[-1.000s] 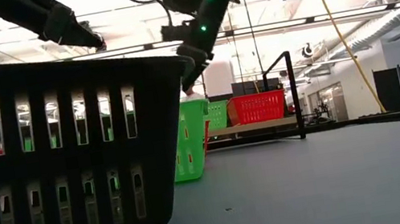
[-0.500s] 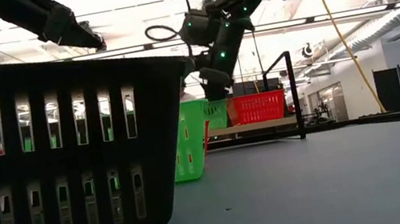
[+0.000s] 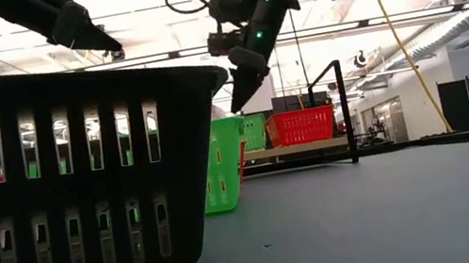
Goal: Stack baskets on shelf by color
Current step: Adjust the green bin on the shelf
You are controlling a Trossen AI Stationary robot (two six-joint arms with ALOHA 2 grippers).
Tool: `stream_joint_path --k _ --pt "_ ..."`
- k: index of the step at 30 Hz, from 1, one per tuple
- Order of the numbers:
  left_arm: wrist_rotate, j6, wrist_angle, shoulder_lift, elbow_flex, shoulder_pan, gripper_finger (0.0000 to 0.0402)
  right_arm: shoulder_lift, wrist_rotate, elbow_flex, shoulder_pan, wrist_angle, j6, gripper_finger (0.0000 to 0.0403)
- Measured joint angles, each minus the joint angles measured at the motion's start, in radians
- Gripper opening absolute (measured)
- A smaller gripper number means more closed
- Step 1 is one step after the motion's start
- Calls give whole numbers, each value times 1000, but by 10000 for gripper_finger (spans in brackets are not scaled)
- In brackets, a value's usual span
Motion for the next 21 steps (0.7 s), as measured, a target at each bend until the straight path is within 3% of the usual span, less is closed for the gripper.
stream_joint_path --k 11,16,21 --pt "1 30 12 0 0 1 168 -27 -30 0 61 -25 -29 104" --pt "1 30 12 0 0 1 168 -27 -25 -63 66 24 -52 104" --pt "1 40 10 0 0 1 168 -30 59 -117 65 32 -70 104"
